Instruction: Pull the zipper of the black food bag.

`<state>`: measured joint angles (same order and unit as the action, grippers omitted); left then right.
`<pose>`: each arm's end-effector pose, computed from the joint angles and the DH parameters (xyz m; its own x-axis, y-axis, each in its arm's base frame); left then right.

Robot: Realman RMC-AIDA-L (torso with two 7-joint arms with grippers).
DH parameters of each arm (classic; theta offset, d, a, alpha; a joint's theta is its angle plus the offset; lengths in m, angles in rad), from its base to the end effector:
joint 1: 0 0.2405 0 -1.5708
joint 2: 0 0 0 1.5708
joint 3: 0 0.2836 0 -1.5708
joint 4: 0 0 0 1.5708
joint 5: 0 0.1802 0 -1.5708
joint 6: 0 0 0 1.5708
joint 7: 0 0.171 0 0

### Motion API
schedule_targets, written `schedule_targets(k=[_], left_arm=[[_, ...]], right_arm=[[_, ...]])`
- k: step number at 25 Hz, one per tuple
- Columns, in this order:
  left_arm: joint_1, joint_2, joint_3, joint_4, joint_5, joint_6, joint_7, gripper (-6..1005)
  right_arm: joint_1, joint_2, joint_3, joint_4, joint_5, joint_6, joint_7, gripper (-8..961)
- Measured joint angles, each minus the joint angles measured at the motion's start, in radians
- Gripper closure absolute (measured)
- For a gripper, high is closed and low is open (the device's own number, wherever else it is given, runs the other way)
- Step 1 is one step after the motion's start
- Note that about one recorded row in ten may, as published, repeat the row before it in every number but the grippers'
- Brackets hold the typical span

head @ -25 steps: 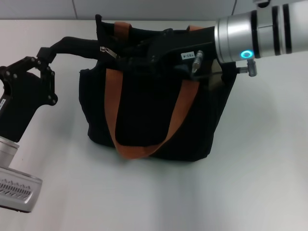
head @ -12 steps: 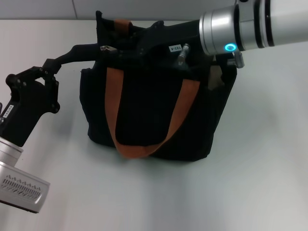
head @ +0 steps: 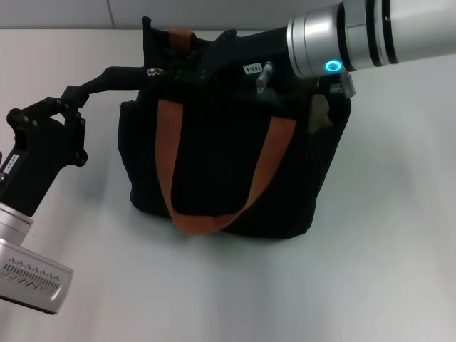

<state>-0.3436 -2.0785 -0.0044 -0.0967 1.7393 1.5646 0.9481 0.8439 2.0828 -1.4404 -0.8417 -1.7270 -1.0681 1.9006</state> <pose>-0.3019 0.2873 -0.0233 0.8373 -0.4370 -0.3285 -0.3556 0.0211 -0.9344 0.0876 0.3965 -0.1002 0.8959 -0.2601 -0.3601 -0.3218 -0.9389 -0.1225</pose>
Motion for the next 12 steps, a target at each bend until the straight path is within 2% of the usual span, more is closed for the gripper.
schedule_targets(k=[10, 12], left_arm=[[-0.002, 0.000, 0.000, 0.003, 0.000, 0.003, 0.000, 920], [-0.003, 0.000, 0.000, 0.005, 0.000, 0.006, 0.000, 920]], right_arm=[[-0.001, -0.003, 0.005, -0.027, -0.025, -0.026, 0.013, 839], [-0.001, -0.004, 0.009, -0.058, -0.075, -0.052, 0.059, 918]])
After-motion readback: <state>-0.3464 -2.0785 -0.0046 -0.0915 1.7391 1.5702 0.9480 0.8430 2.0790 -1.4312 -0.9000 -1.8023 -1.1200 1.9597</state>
